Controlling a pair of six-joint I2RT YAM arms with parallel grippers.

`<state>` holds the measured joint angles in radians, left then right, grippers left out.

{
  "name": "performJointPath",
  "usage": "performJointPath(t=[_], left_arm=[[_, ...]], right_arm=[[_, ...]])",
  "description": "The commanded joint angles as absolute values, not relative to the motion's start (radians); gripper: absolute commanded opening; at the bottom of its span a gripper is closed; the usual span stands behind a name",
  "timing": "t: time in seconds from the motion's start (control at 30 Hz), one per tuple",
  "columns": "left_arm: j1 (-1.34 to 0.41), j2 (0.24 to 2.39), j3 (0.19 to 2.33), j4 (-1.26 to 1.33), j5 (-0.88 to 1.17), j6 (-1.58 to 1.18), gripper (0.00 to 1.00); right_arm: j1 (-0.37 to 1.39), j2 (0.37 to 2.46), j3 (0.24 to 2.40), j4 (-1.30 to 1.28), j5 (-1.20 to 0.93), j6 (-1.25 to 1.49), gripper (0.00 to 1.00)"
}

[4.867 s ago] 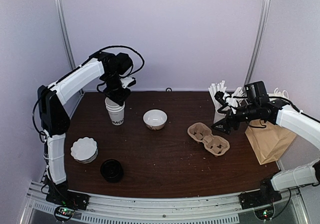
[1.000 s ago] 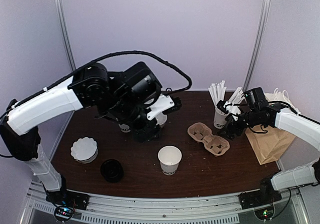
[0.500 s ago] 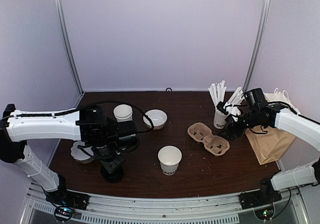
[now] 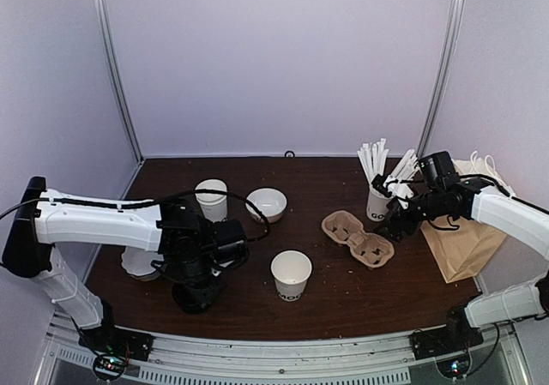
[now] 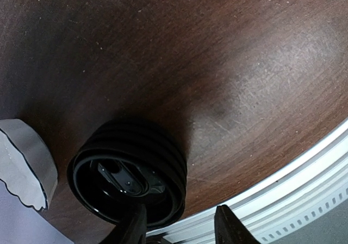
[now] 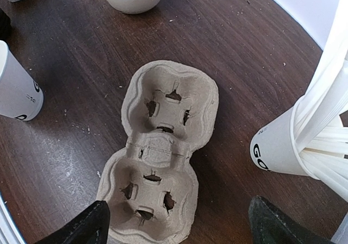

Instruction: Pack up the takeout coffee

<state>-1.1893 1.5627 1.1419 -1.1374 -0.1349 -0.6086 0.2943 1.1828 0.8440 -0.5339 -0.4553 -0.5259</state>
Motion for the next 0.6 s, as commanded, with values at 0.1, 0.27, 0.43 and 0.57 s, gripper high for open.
performJointPath(t=[0.1,0.27,0.43,0.57], left_arm=[[-1.166,1.609,1.118,-1.094,-0.091,-0.597,0.41],[-1.164,1.621,1.102,-1.091,-0.092,-0.608,0.36],[-1.157,1.627,1.081,-1.080,-0.081,-0.609,0.32],[-1.156,1.623,1.074,-1.076,-0.087,-0.606,0.29]], right_arm=[[0.288,1.164,0.833,-0.537,-0.438,-0.534,0.92],[0.287,1.165,0.831,-0.534,-0.439,-0.535,0.92],[0.287,1.167,0.831,-0.537,-0.441,-0.535,0.92],[0.288,1.167,0.831,-0.537,-0.439,-0.537,0.92]])
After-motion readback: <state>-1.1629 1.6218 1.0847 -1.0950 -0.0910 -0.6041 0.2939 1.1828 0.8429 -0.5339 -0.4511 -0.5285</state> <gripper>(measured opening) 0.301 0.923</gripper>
